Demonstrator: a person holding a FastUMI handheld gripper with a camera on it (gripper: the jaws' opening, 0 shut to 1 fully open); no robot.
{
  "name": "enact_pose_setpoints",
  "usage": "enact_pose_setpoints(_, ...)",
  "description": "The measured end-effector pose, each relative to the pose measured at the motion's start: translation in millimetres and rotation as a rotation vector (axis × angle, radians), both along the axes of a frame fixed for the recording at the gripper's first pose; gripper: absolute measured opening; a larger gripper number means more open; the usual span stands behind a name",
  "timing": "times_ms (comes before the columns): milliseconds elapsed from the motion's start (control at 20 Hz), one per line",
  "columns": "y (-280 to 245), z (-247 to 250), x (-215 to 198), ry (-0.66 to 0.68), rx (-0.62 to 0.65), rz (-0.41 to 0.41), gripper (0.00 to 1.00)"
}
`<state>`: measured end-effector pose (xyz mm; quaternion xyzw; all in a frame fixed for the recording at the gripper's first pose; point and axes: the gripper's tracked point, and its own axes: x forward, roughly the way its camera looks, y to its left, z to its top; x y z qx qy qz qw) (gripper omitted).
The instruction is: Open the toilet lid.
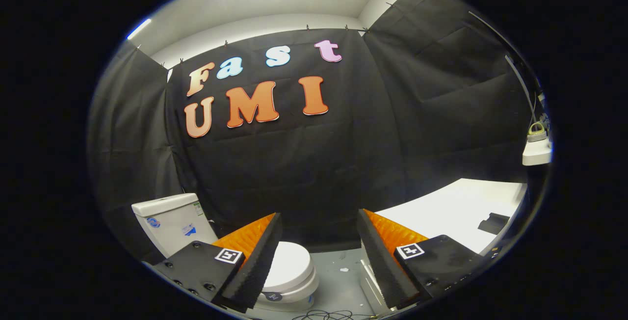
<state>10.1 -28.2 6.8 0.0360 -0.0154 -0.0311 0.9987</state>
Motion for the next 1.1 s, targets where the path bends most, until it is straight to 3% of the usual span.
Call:
enact_pose_setpoints(300, 33.4, -13.1, 16.6, 0.039, 0.057, 0.100, 0.98)
enact_pose_setpoints(850, 60.6, 55.6, 81.0, -0.127, -0.064, 0.130, 0.98)
enact_pose_setpoints(950, 77.2, 42.6, 96.9, -0.116, 0.009, 0.159, 0.98)
enact_pose_setpoints(1100, 104.2, -23.6, 110.1, -0.035, 0.146, 0.191, 0.98)
